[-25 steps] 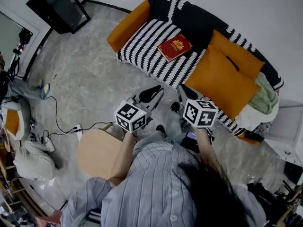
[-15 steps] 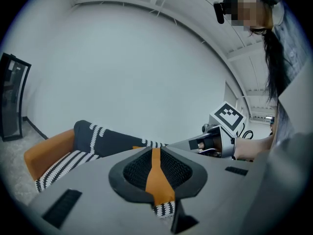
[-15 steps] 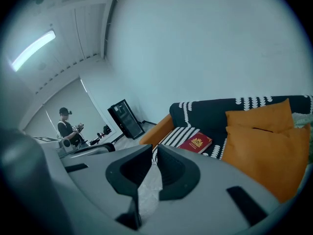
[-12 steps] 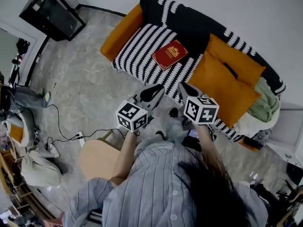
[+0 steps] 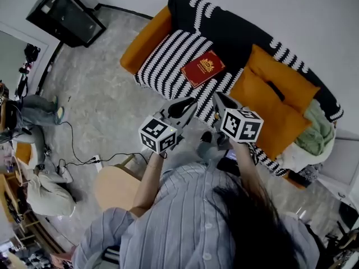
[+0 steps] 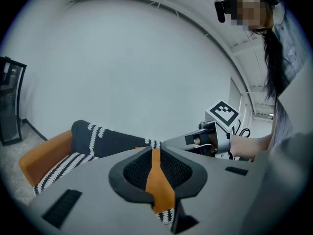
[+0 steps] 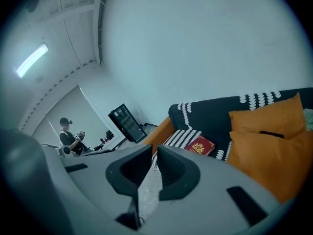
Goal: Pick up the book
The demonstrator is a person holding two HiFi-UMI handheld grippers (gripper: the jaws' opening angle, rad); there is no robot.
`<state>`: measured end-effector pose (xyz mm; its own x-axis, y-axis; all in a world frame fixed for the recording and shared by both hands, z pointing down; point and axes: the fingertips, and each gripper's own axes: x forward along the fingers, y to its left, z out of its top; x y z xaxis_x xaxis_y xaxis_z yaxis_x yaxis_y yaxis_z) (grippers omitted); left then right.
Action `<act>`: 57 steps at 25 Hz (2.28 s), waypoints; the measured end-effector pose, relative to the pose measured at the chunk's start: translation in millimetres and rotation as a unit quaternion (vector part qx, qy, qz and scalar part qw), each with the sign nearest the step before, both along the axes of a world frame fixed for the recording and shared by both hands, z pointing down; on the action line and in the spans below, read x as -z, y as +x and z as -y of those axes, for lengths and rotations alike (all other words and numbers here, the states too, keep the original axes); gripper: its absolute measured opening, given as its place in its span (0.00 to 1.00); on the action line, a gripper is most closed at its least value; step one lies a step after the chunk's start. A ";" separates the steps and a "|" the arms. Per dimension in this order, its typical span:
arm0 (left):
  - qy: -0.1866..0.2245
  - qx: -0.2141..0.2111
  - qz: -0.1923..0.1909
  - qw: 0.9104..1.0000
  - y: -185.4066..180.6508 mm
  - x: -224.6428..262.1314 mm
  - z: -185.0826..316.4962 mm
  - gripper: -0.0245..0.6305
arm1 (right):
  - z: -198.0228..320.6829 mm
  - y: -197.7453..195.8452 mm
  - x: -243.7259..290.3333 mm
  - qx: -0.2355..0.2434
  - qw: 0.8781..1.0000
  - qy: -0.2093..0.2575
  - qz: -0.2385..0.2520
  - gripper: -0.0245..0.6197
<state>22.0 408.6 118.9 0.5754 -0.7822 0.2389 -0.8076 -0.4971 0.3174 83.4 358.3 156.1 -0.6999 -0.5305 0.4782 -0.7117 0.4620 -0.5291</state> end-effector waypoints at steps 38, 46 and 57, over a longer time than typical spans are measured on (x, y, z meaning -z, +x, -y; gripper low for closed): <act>-0.070 0.008 0.003 0.997 -76.7 -61.9 124.0 0.11 | 121.6 -24.0 -71.4 -0.037 0.996 -0.080 -0.030 0.10; -0.142 -0.019 -0.010 0.990 -92.7 -130.0 145.7 0.11 | 139.8 -33.8 -133.5 -0.039 0.988 -0.129 -0.072 0.10; -0.185 -0.104 0.022 0.977 -95.0 -207.5 219.2 0.11 | 186.6 -23.3 -218.8 -0.056 0.978 -0.169 -0.107 0.10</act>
<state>-73.0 189.5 326.4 0.6954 -0.5054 0.5109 -0.7183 -0.5095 0.4737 60.1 171.7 374.9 -0.5106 -0.3840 0.7693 -0.8594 0.1994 -0.4708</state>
